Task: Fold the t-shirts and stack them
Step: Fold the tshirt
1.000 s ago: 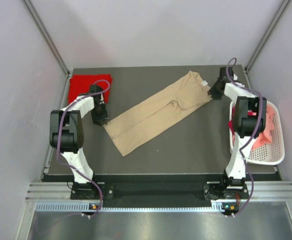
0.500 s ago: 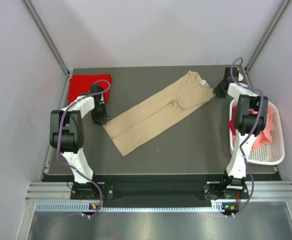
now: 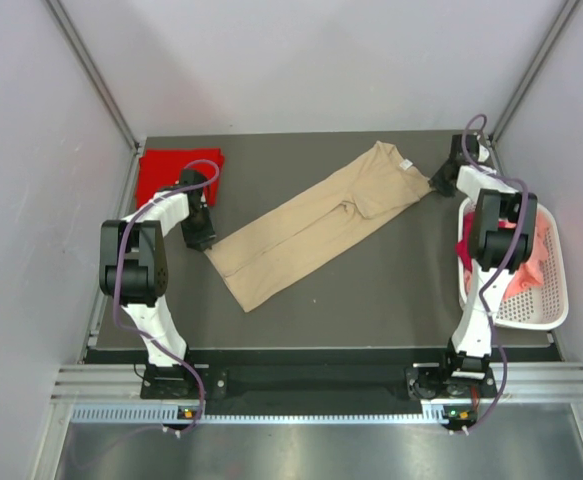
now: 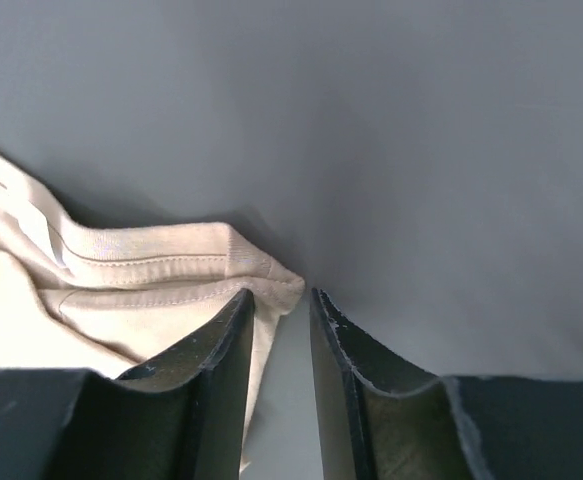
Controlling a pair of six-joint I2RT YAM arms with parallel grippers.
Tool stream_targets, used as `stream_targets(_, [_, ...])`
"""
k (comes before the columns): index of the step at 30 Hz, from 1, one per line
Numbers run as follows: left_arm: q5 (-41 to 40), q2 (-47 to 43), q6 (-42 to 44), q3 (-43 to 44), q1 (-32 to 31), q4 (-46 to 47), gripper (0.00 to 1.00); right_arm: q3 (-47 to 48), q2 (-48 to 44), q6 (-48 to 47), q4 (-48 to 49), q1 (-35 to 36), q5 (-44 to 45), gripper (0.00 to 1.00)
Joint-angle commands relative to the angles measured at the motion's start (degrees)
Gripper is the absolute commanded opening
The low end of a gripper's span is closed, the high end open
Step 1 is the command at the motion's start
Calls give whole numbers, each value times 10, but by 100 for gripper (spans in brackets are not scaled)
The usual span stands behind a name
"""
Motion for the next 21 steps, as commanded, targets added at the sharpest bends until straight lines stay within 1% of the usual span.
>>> stream_targets(1, [-51, 1, -11, -5, 7, -20, 35, 11, -54, -13, -5, -16, 39, 31])
stream_targets(6, [-51, -7, -22, -11, 7, -23, 36, 7, -81, -9, -9, -11, 20, 33])
stream_targets(12, [-51, -28, -33, -22, 7, -17, 38, -15, -105, 1, -8, 12, 3, 33])
stream_targets(15, [-43, -30, -37, -10, 7, -30, 38, -21, -102, 8, -4, 29, -2, 32])
stream_targets(21, [-20, -48, -18, 22, 7, -50, 43, -20, -87, 18, -2, 61, -15, 32])
